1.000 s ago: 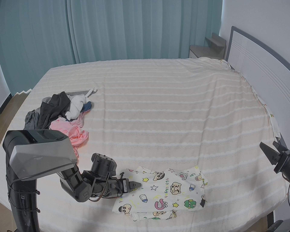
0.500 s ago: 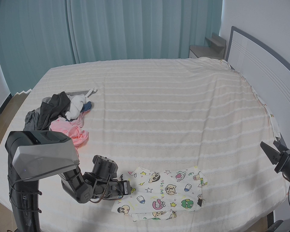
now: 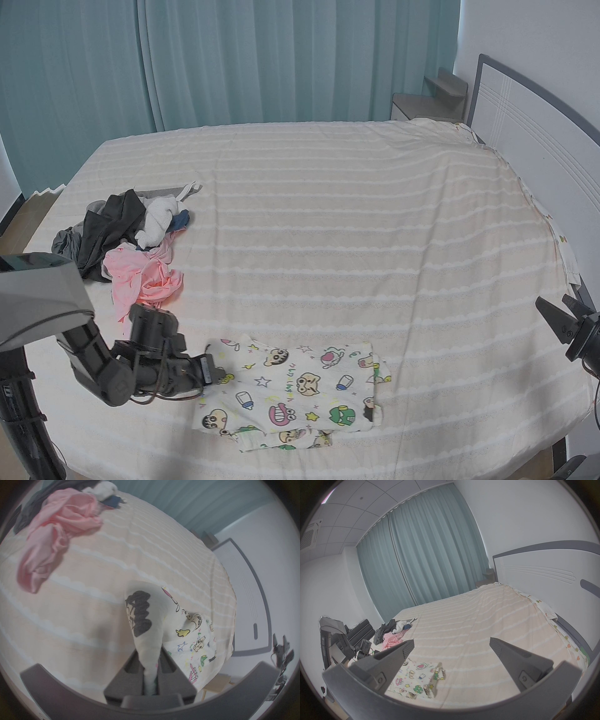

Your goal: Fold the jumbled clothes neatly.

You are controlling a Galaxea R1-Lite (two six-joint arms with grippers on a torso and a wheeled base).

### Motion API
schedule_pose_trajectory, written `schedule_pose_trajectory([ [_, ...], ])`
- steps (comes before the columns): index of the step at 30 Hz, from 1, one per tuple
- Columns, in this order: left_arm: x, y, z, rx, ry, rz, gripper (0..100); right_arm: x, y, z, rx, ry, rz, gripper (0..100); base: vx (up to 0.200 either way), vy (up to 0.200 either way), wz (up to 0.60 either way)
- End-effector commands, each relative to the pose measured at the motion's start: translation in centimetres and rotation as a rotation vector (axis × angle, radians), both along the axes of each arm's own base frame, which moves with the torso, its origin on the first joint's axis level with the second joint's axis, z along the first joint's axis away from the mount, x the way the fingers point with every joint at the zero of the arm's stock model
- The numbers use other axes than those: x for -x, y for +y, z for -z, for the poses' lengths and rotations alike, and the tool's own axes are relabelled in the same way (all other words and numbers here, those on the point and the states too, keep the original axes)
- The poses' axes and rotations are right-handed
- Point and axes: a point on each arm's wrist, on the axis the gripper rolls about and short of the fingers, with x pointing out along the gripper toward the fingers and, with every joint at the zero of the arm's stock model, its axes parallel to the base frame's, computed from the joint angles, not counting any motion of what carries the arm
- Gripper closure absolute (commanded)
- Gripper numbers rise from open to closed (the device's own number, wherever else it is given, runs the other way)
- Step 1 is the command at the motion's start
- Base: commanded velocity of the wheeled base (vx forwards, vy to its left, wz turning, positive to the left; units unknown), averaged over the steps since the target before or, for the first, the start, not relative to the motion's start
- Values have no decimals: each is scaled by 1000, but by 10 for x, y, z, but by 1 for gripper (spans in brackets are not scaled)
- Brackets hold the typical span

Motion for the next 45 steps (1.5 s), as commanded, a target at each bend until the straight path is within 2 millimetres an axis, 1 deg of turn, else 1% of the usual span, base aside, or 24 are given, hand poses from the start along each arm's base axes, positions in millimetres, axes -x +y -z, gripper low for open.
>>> schedule_pose_trajectory([
  [1,28,62,-30,66,-33,-143,100,-1,0,3,1,20,-4,0,0,0,0],
  [2,32,77,-33,80,-41,-189,100,-1,0,3,0,22,-6,0,0,0,0],
  [3,33,80,-34,83,-43,-195,100,-1,0,3,0,22,-4,0,0,0,0],
  [4,35,98,-37,99,-55,-252,100,-1,0,3,0,22,-6,0,0,0,0],
  [7,43,137,-38,123,-67,-372,100,-2,0,4,2,26,-6,0,0,0,0],
  [10,57,176,-33,120,-84,-446,100,-1,0,4,2,25,-6,0,0,0,0],
  [11,61,184,-32,128,-87,-455,100,-1,0,4,0,25,-6,0,0,0,0],
  [12,71,201,-30,152,-96,-486,100,-1,1,4,2,26,-7,0,0,0,0],
  [13,77,214,-28,169,-106,-509,100,-1,1,4,2,26,-7,0,0,0,0],
  [15,85,229,-24,186,-113,-549,100,-1,1,4,2,28,-7,0,0,0,0],
  [16,88,237,-21,191,-110,-572,100,-1,1,4,2,28,-9,0,0,0,0],
  [17,89,240,-19,193,-107,-581,100,-1,1,4,2,28,-9,0,0,0,0],
  [18,92,250,-11,191,-96,-609,100,-1,1,4,2,28,-10,0,0,0,0],
  [19,92,250,-11,191,-96,-609,100,-1,1,4,2,28,-10,0,0,0,0],
  [21,98,264,-1,190,-81,-648,100,-1,1,4,1,27,-9,0,0,0,0],
  [26,104,280,10,194,-72,-709,100,0,1,5,-1,30,-27,0,0,0,0],
  [30,106,284,12,191,-77,-726,100,0,1,5,-1,30,-25,0,0,0,0],
  [31,109,288,13,191,-78,-743,0,0,1,5,-1,30,-25,0,0,0,0],
  [36,117,293,16,197,-74,-776,0,0,1,5,1,30,-26,0,0,0,0],
  [38,117,293,16,197,-74,-776,0,0,1,5,1,30,-26,0,0,0,0],
  [39,126,302,15,201,-89,-816,0,0,1,5,-1,30,-25,0,0,0,0],
  [42,125,302,5,235,-180,-743,0,0,1,5,-1,27,-25,0,0,0,0],
  [44,125,299,-13,256,-269,-668,0,0,1,4,0,22,-26,0,0,0,0],
  [45,126,297,-26,270,-320,-623,0,1,1,4,-1,19,-24,0,0,0,0],
])
